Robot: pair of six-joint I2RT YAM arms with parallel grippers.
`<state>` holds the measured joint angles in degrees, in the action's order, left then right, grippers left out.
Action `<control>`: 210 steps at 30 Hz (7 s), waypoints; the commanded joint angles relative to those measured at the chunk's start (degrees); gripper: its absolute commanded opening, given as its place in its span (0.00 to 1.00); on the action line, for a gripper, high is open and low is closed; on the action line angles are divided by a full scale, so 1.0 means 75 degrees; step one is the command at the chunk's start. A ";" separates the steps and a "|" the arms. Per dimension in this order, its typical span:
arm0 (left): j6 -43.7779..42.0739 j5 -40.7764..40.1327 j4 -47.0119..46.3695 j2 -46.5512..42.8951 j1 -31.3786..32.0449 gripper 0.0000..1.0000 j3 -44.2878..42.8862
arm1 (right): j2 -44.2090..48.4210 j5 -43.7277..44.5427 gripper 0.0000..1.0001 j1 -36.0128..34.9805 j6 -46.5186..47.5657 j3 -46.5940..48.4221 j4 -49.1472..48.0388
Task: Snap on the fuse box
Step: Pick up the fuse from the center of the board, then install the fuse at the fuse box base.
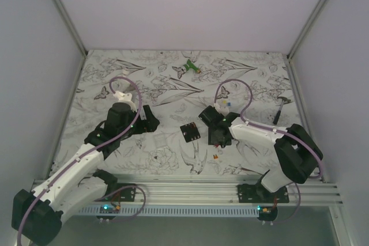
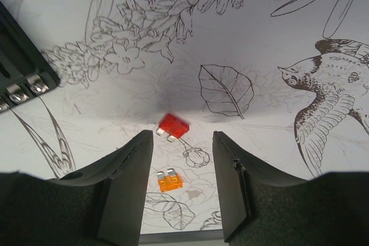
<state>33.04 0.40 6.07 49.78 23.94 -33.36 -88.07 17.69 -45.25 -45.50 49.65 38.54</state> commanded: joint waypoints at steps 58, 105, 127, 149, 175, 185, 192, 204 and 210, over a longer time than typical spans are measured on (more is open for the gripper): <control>0.0067 0.0097 0.0075 -0.0139 -0.0052 1.00 -0.0016 | -0.0291 0.0292 0.38 0.0181 -0.1891 0.0002 0.0481; 0.0750 0.1068 -0.1291 0.0220 0.0853 0.90 -0.0090 | 0.1314 -0.0605 0.19 0.0139 -0.1098 0.0372 -0.2011; 0.0308 -0.0104 -0.2708 0.2111 0.2951 0.50 -0.1174 | 0.2279 -0.1063 0.20 -0.0447 -0.1591 0.0258 -0.3860; 0.0547 -0.0310 -0.2817 0.2495 0.2974 0.21 -0.1369 | 0.2274 -0.1422 0.21 -0.0654 -0.1977 -0.0234 -0.4662; -0.1192 0.2546 -0.2778 0.0486 0.1972 0.00 -0.0522 | 0.3590 -0.5401 0.40 0.0690 0.2302 -0.1173 -0.7062; -0.1508 0.4304 -0.2764 -0.0025 0.1943 0.00 -0.0796 | 0.3794 -0.8055 0.39 0.0806 0.3431 -0.0939 -0.7588; -0.1452 0.4497 -0.2761 -0.0040 0.1947 0.00 -0.0914 | 0.3976 -0.8678 0.38 0.0799 0.3736 -0.0926 -0.7411; -0.1469 0.4923 -0.2762 0.0006 0.1977 0.00 -0.1066 | 0.3697 -0.8959 0.32 0.0807 0.3625 -0.0907 -0.7653; -0.1499 0.5075 -0.2764 0.0054 0.2031 0.00 -0.1099 | 0.3595 -0.9138 0.26 0.0804 0.3526 -0.0900 -0.7862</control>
<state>23.20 35.73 -13.10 50.24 38.98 -39.70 -60.73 -48.93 -39.57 -18.76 41.06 -17.34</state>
